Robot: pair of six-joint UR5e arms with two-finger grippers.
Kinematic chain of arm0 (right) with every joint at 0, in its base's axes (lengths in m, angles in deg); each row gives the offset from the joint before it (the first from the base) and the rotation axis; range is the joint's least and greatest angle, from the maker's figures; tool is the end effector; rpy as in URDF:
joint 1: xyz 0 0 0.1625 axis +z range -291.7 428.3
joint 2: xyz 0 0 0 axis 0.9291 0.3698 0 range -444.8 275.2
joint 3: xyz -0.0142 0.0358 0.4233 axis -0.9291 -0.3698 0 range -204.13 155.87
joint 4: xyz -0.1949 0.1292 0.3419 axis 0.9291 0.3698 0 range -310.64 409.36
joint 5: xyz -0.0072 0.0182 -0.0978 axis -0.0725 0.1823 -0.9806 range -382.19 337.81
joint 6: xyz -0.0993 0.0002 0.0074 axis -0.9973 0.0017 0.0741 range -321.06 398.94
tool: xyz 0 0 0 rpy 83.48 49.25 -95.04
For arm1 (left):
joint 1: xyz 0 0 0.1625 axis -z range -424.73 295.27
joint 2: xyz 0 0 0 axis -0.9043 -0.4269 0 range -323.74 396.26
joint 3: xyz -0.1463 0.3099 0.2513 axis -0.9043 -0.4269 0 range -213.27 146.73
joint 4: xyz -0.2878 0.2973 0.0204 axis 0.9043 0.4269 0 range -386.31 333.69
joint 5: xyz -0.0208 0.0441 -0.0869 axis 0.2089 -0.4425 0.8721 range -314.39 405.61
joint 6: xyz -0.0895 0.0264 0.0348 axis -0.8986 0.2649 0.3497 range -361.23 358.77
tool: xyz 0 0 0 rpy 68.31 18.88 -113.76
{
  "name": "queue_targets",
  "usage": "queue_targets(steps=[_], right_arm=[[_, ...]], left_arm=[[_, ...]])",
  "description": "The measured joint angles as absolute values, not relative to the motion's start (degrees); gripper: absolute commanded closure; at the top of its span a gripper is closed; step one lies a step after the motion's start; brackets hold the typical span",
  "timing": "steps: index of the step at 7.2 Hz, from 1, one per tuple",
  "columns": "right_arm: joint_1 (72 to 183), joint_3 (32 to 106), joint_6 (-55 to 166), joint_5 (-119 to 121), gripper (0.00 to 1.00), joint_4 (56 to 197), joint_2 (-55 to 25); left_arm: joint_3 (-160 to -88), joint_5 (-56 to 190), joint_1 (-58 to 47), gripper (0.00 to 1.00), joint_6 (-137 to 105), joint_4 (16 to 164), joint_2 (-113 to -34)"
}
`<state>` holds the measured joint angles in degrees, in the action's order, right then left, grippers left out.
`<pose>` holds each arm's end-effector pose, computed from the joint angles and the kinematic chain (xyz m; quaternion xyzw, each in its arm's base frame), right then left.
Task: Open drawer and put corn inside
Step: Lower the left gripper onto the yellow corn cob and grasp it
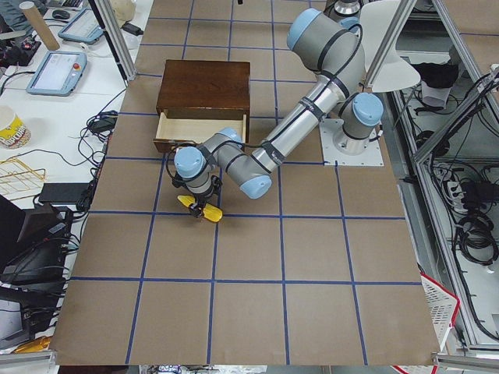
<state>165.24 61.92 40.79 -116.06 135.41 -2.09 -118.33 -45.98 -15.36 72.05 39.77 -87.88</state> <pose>0.1899 -0.5126 0.4501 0.0464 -0.9963 -0.0608 0.0385 0.3378 -0.5942 0.2147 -0.2813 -0.9584 -0.0367 0.0310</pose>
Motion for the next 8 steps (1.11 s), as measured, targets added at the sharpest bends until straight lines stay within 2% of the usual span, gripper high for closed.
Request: queue_targets(steps=[2,3,4,6,7,8], right_arm=[[165.24,61.92,40.79,-116.06,0.0,135.41,-2.09],[165.24,61.92,40.79,-116.06,0.0,135.41,-2.09],[165.24,61.92,40.79,-116.06,0.0,135.41,-2.09],[165.24,61.92,40.79,-116.06,0.0,135.41,-2.09],[165.24,61.92,40.79,-116.06,0.0,135.41,-2.09],[165.24,61.92,40.79,-116.05,0.0,135.41,-2.09]], left_arm=[[-118.08,-45.97,-15.4,0.0,72.13,39.41,-89.01],[-117.75,-45.97,-15.41,0.07,72.1,39.16,-89.67],[-117.55,-45.99,-15.42,0.28,72.08,38.39,-90.4],[-117.42,-46.1,-15.42,0.88,72.05,36.98,-91.08],[-117.36,-46.16,-15.41,1.0,71.97,36.85,-91.12],[-117.29,-46.18,-15.4,1.0,71.81,36.81,-91.06]])
